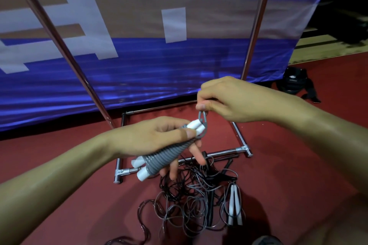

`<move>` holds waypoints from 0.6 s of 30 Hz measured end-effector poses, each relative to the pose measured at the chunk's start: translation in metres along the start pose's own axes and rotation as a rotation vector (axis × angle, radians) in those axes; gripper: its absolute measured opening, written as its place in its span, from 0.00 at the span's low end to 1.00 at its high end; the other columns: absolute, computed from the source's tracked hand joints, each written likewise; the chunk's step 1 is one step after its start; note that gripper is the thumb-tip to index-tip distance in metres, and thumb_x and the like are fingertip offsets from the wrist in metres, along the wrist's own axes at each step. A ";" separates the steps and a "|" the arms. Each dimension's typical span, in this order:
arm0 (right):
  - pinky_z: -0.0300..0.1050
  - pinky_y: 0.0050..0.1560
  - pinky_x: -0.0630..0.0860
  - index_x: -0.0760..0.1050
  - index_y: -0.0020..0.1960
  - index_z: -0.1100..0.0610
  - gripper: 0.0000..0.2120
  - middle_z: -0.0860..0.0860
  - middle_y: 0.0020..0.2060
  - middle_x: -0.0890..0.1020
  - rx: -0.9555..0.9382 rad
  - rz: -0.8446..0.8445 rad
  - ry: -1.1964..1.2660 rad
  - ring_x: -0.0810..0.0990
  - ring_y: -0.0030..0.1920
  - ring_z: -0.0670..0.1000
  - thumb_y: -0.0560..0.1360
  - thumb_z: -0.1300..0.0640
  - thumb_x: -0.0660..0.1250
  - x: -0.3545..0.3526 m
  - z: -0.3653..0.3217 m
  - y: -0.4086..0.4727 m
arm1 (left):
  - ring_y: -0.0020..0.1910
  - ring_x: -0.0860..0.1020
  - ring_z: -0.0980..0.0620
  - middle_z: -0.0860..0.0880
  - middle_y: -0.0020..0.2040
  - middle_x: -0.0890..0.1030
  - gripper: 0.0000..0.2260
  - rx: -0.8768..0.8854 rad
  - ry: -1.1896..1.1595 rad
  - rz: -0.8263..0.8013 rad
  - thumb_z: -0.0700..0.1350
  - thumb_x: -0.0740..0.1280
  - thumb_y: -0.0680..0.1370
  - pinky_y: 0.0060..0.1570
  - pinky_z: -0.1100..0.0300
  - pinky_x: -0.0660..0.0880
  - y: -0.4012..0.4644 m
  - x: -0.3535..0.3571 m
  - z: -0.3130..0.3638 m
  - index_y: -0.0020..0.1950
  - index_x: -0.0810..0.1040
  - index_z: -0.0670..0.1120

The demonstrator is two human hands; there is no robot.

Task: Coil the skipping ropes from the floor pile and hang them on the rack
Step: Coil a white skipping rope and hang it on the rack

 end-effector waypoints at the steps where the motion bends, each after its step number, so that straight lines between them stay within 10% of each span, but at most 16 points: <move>1: 0.49 0.49 0.75 0.74 0.43 0.46 0.13 0.43 0.39 0.76 0.009 -0.007 0.012 0.76 0.43 0.43 0.83 0.44 0.60 0.002 0.000 0.000 | 0.34 0.82 0.42 0.45 0.57 0.86 0.17 0.000 0.013 -0.005 0.53 0.59 0.84 0.32 0.57 0.80 -0.002 -0.001 0.001 0.60 0.72 0.39; 12: 0.47 0.42 0.70 0.80 0.49 0.43 0.22 0.42 0.42 0.82 -0.066 0.068 -0.195 0.79 0.47 0.48 0.77 0.31 0.53 -0.010 -0.056 -0.006 | 0.32 0.84 0.44 0.50 0.59 0.86 0.15 -0.094 0.108 -0.005 0.52 0.61 0.85 0.32 0.55 0.81 0.001 0.000 -0.013 0.71 0.67 0.57; 18: 0.52 0.44 0.79 0.83 0.51 0.44 0.17 0.41 0.39 0.80 -0.066 0.135 -0.046 0.79 0.43 0.44 0.81 0.41 0.57 -0.019 -0.050 -0.021 | 0.31 0.83 0.42 0.45 0.55 0.87 0.14 -0.025 -0.002 0.150 0.51 0.59 0.85 0.29 0.56 0.81 -0.004 -0.025 -0.010 0.69 0.70 0.48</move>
Point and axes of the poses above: each hand's wrist, its own y-axis towards the middle knuckle, its own x-axis out of the palm, z = x × y, the point moved 10 cm from there along y, towards the middle knuckle
